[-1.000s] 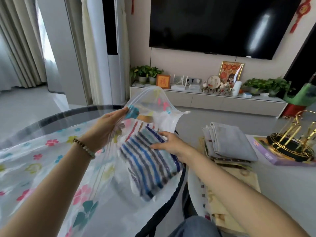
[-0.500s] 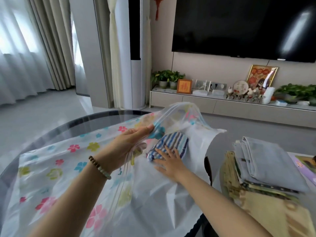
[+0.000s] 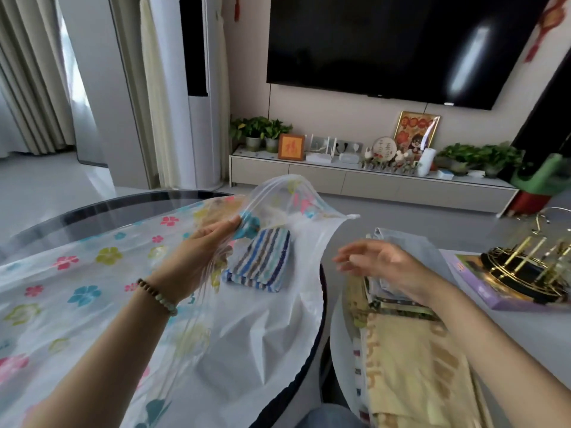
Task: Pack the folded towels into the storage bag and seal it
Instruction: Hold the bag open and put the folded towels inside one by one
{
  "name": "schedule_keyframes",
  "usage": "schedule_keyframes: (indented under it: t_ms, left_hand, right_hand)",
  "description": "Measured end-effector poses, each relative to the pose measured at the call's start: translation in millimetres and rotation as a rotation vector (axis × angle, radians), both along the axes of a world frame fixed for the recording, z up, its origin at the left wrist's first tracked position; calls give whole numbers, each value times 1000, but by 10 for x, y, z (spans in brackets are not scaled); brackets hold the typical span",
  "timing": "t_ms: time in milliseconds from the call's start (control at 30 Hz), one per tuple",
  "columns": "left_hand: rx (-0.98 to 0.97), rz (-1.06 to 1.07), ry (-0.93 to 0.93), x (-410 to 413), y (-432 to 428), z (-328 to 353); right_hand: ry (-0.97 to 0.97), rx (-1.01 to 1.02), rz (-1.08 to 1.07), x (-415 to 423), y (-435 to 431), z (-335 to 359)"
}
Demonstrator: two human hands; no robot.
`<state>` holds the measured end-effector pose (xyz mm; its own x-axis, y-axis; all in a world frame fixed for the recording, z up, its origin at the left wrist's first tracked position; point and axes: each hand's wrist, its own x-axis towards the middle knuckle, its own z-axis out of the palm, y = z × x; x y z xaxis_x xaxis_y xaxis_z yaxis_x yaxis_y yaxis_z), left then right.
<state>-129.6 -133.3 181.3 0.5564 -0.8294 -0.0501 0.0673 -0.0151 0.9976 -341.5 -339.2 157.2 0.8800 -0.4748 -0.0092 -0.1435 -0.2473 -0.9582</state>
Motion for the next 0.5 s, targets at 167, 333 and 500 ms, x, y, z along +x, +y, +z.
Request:
schedule_keyframes:
  t_ms: [167,333,500]
  left_hand:
    - [-19,8,10,-129,-134,-56]
    - [6,30,8,-155,-194,-90]
    - [62,39,-3,-175,-202,-84]
  right_hand:
    - [96,-253,-571,-629,-776,-256]
    - [385,-152,-867,-900,-1242,-664]
    - [382,-17,-864,-840,-1320,-705]
